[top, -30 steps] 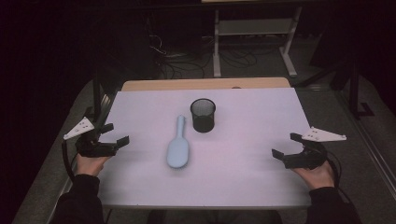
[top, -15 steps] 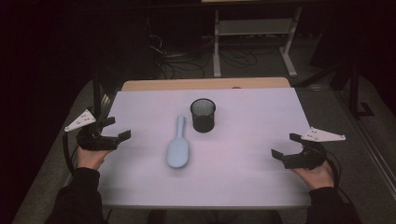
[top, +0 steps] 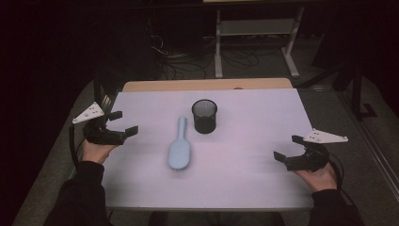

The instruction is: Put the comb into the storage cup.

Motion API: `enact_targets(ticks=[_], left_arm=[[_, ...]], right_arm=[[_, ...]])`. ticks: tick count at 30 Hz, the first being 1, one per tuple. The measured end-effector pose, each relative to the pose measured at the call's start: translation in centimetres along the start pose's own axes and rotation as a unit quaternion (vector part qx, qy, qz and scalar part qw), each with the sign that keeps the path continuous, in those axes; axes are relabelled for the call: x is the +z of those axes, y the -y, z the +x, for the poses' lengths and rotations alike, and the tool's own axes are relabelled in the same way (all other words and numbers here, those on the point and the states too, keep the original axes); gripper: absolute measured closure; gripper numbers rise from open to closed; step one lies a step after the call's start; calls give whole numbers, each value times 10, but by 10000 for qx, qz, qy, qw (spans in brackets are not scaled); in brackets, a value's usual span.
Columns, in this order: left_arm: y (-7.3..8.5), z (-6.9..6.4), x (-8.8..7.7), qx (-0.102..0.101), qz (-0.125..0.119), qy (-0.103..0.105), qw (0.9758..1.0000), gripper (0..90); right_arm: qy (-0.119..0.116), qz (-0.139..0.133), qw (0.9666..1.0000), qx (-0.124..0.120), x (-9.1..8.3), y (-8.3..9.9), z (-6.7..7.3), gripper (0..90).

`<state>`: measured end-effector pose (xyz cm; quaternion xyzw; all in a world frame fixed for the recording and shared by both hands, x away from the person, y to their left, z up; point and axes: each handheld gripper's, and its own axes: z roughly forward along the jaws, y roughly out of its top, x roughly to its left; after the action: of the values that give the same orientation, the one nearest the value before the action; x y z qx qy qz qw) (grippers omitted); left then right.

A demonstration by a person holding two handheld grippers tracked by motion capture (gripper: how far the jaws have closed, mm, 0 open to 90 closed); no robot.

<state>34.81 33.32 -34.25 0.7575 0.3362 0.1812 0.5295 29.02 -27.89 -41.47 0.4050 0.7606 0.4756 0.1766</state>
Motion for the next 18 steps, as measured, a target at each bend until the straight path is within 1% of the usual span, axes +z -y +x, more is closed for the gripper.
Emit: enact_targets(ticks=[8,11,12,18], left_arm=[[-13,0,10,87,101,66,9999,16],[-18,0,16,106,168,142,9997,17],[-19,1,18,110,228,187,9995,17],[-29,2,29,146,373,292,9988,17]], right_arm=[[9,11,10000,5,-1,0,-1,0],[20,15,10000,14,-1,0,-2,0],[22,16,10000,16,-1,0,-2,0],[24,54,10000,10,-1,1,-2,0]])
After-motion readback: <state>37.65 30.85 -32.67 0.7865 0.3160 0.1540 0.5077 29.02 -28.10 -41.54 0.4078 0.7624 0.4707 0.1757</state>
